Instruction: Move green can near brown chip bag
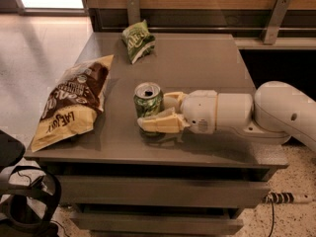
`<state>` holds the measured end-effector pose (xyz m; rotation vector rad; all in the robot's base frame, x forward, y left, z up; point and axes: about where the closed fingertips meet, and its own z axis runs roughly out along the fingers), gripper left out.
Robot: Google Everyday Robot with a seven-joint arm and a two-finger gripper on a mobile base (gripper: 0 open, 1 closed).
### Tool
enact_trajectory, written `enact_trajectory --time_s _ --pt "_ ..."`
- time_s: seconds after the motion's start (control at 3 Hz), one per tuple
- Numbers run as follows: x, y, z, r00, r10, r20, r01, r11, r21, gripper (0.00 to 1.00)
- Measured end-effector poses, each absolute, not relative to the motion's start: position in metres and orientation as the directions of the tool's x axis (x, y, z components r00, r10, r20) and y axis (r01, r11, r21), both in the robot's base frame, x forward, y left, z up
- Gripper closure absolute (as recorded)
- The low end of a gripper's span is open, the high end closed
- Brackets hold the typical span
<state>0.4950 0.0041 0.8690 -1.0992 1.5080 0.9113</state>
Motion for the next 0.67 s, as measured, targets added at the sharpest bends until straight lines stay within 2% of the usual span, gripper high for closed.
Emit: enact_trajectory --time_s 0.67 --pt "0.494 0.025 0.856 -0.030 -0.149 -0.988 -0.965 0.262 -0.010 1.00"
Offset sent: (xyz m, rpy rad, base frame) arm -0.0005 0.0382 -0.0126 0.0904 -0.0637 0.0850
